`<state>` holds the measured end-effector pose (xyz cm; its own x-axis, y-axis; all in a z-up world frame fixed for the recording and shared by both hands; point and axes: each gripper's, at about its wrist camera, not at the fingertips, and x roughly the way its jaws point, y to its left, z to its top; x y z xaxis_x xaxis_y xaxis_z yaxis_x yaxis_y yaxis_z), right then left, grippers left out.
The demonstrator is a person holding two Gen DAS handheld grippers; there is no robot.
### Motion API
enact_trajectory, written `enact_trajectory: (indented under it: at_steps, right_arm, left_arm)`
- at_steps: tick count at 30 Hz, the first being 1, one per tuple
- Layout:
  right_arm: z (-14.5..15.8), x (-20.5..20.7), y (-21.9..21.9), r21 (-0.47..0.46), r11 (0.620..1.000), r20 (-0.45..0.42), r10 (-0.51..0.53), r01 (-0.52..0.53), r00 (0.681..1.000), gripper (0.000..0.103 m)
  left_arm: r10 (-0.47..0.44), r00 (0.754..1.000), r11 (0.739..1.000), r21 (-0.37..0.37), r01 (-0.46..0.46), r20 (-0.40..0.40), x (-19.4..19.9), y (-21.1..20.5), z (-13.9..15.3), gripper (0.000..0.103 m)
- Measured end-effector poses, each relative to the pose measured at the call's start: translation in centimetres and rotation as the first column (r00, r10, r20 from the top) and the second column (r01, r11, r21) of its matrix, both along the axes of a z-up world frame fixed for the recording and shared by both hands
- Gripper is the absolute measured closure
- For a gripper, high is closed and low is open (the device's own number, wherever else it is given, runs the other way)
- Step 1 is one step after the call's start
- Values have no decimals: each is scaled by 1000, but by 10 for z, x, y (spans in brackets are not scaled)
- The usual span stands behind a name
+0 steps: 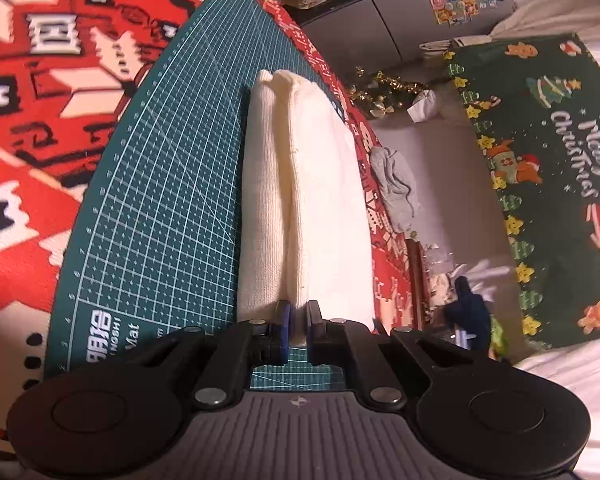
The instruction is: Fold clothes
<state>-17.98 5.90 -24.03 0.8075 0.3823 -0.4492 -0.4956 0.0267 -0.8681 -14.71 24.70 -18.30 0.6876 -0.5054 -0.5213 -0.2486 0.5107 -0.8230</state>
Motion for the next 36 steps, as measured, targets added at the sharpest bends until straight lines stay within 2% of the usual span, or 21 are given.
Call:
enact_trajectory:
  at_steps: [4, 6, 8, 9, 10, 13, 17, 20, 23, 25, 28, 30, 31, 33, 34, 36]
  right_arm:
    - [7, -2, -16, 1, 1000, -29, 5, -5, 1000, 97]
    - [19, -1, -24, 38, 999, -63, -6, 8, 998, 97]
    - [38, 6, -29, 117, 992, -123, -27, 41, 992, 97]
    - [47, 11, -30, 160, 985, -151, -36, 61, 988, 97]
    - [55, 16, -31, 201, 976, -181, -46, 83, 982, 97]
    - [73, 25, -28, 306, 940, -266, -67, 151, 962, 96]
    - [85, 39, -15, 393, 889, -388, -71, 235, 919, 96]
    - [89, 51, -12, 410, 861, -482, -75, 301, 873, 96]
    - [96, 51, -28, 417, 844, -520, -83, 337, 850, 95]
    - [105, 38, -43, 438, 810, -555, -97, 389, 826, 91]
    - [117, 41, -68, 464, 727, -618, -145, 507, 773, 78]
    - [122, 42, -84, 465, 678, -654, -170, 570, 737, 75]
    - [123, 43, -90, 461, 658, -670, -182, 595, 720, 73]
    - [122, 47, -98, 441, 635, -694, -206, 634, 690, 56]
    - [121, 47, -101, 435, 627, -706, -207, 646, 677, 43]
    - [120, 44, -105, 454, 615, -708, -191, 645, 680, 29]
  left_arm:
    - [-16, 1000, 996, 83, 15, 9, 0, -5, 8, 94]
    - [-17, 1000, 994, 111, 16, 10, 1, -8, 11, 94]
    - [-11, 1000, 990, 138, 11, 1, -1, -9, 14, 87]
    - [-7, 1000, 988, 153, 8, -5, -1, -10, 15, 77]
    - [-4, 1000, 985, 170, 6, -13, -2, -10, 16, 71]
    - [2, 1000, 979, 202, -1, -7, -7, -9, 21, 71]
    - [0, 1000, 964, 265, 0, -1, -8, -11, 30, 72]
    - [-5, 1000, 950, 314, 8, -11, -10, -13, 32, 72]
    - [-1, 1000, 933, 360, -1, 4, -14, -15, 39, 72]
    - [-1, 1000, 892, 452, -1, 4, -13, -22, 51, 72]
    - [-49, 999, 812, 582, 35, 8, -10, -36, 67, 72]
    - [-79, 997, 759, 649, 57, 6, -8, -45, 75, 65]
    - [-86, 996, 733, 678, 62, 3, -7, -50, 78, 56]
    - [-101, 995, 677, 733, 65, 5, -7, -58, 83, 43]
    - [-110, 994, 649, 758, 65, 9, -7, -62, 85, 40]
    - [-138, 990, 599, 799, 57, 33, -8, -69, 87, 33]
